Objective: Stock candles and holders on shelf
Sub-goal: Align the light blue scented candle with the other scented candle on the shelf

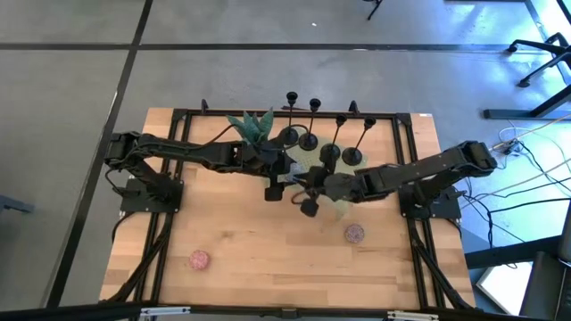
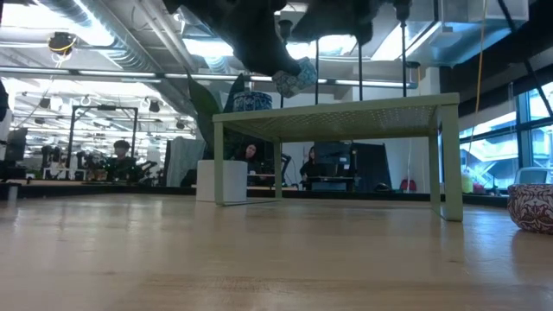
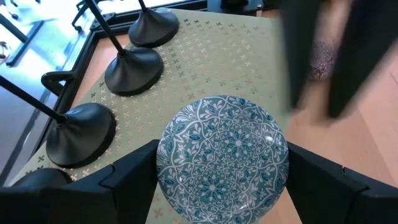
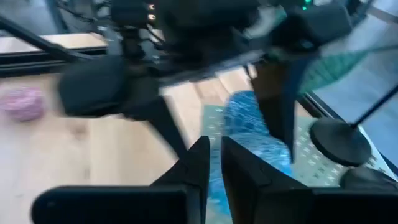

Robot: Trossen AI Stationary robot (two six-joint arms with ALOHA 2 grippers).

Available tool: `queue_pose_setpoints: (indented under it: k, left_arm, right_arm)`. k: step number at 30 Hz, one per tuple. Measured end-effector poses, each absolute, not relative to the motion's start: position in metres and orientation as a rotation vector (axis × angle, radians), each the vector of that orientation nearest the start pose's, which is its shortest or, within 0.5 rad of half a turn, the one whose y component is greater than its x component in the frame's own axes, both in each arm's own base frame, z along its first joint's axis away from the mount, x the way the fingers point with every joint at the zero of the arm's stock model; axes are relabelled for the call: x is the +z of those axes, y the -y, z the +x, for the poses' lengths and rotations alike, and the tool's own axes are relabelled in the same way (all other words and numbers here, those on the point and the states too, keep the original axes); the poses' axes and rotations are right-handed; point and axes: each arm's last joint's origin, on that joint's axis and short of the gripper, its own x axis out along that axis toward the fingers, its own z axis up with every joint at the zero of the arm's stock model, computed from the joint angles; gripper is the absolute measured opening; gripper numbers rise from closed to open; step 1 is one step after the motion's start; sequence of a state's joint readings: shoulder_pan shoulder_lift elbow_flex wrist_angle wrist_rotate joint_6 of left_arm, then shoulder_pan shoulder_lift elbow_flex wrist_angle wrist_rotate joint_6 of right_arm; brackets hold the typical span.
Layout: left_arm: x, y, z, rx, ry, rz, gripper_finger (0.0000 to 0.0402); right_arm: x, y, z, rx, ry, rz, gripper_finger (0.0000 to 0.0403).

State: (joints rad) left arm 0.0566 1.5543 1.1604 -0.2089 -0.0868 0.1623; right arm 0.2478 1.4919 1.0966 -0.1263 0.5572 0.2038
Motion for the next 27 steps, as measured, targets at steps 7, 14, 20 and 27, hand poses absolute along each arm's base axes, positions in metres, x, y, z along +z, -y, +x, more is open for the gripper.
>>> queue_pose_setpoints:
  k: [7, 14, 20, 27]
  left_arm:
    - [0.274, -0.023, 0.344, 0.089, -0.615, 0.175, 0.03]
    - [0.268, -0.029, 0.346, 0.103, -0.633, 0.178, 0.03]
    - [0.255, -0.034, 0.355, 0.11, -0.661, 0.194, 0.03]
    - [0.255, -0.036, 0.355, 0.123, -0.658, 0.194, 0.03]
  right_arm:
    - [0.275, -0.05, 0.329, -0.376, -0.471, 0.029, 0.0041]
    - [0.273, -0.041, 0.33, -0.4, -0.484, 0.031, 0.0041]
    - [0.27, -0.04, 0.328, -0.402, -0.528, 0.026, 0.0041]
    - [0.267, -0.038, 0.326, -0.397, -0.563, 0.031, 0.0041]
